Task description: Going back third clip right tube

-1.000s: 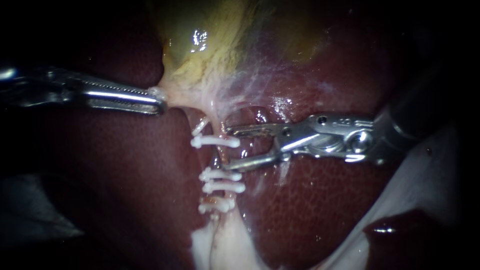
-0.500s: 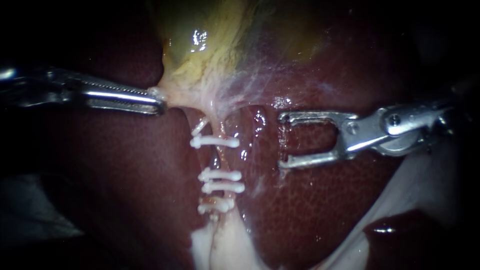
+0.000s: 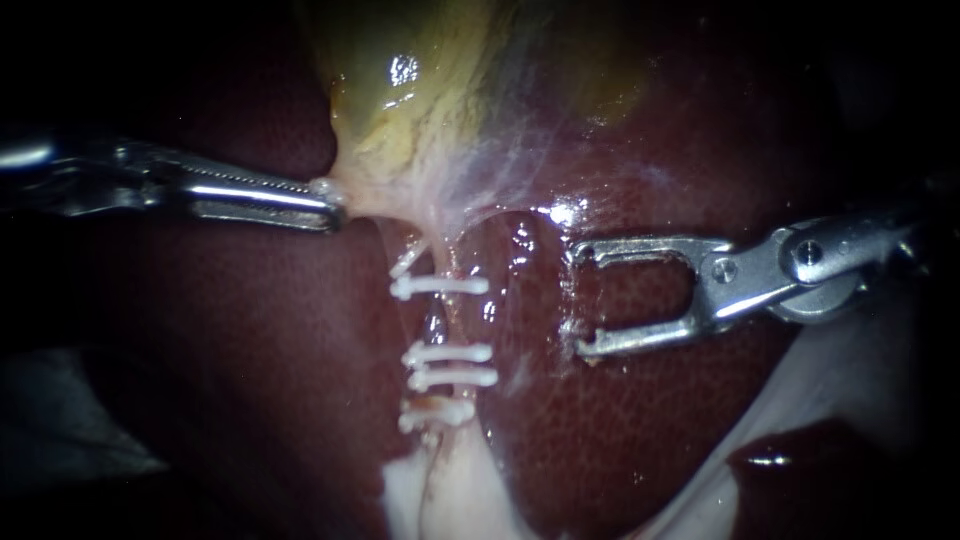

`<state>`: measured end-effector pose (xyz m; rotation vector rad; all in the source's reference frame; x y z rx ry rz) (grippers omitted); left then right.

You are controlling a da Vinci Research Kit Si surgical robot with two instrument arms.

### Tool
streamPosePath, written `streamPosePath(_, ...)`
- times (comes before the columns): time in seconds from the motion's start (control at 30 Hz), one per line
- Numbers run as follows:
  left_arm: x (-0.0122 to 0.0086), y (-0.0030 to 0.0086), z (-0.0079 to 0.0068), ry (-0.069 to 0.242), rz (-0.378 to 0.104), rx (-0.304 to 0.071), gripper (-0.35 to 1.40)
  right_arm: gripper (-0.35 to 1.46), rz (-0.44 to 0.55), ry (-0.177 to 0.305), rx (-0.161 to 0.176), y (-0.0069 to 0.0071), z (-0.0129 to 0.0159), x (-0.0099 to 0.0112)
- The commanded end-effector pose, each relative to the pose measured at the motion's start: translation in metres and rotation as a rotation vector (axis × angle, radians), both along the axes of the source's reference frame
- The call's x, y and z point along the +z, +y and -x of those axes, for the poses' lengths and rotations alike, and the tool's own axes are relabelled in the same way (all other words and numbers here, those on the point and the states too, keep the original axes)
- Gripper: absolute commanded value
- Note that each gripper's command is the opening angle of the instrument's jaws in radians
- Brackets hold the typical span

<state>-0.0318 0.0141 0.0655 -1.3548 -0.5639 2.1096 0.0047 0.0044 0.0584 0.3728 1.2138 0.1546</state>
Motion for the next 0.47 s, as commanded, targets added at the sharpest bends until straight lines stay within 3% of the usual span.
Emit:
streamPosePath(0.03, 0.0003, 0.0, 0.0003, 0.002, 0.005, 0.004, -0.35, 0.5, 0.0, 0.0, 0.0, 0.0, 0.0, 0.0)
streamPosePath(0.17, 0.0015, -0.0003, 0.0012, 0.004, 0.001, 0.009, -0.35, 0.5, 0.0, 0.0, 0.0, 0.0, 0.0001, 0.0)
streamPosePath(0.47, 0.0015, -0.0004, 0.0013, 0.002, 0.0, 0.011, -0.35, 0.5, -0.007, 0.013, -0.016, 0.0, 0.0001, 0.0)
